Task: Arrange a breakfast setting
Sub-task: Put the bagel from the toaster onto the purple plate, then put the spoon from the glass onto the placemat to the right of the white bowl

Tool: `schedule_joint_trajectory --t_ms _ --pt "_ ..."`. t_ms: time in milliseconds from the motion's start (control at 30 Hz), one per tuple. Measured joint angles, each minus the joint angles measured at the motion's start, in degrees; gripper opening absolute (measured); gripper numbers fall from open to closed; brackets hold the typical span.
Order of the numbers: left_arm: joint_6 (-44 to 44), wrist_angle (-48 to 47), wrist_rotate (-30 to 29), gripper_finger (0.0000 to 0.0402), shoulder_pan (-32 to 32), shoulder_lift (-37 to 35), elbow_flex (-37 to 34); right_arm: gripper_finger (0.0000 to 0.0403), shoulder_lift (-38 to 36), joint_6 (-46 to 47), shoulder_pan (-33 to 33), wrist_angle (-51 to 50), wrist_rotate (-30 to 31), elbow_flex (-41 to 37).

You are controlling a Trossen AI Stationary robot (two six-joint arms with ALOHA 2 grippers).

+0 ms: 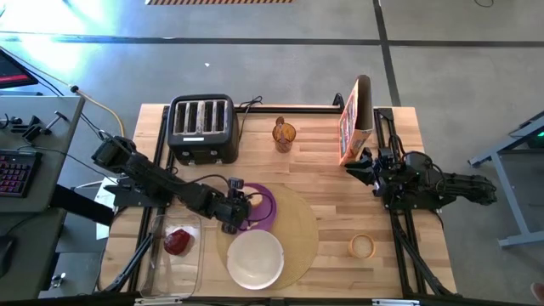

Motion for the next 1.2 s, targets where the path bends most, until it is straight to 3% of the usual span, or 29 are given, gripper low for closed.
schedule_joint_trajectory --t_ms 167,500,933,1200 --pt "-1.07 -0.01 3.76 0.0136 0.00 0.00 0.00 0.0090 0.00 -0.17 0.00 0.01 -0.01 0.00" --pt "-1.50 0.02 4.03 0.0136 0.00 0.00 0.00 0.0090 0.00 -0.44 -0.02 0.04 0.00 0.00" --pt "-5.97 0.91 1.40 0.0136 2.44 -5.73 0.02 0.0090 0.00 -1.82 -0.02 0.04 0.00 0.00" --pt "-3.30 8.10 -3.06 0.0135 5.92 -11.47 0.02 0.0090 -0.02 -5.31 -0.02 0.33 0.03 0.00"
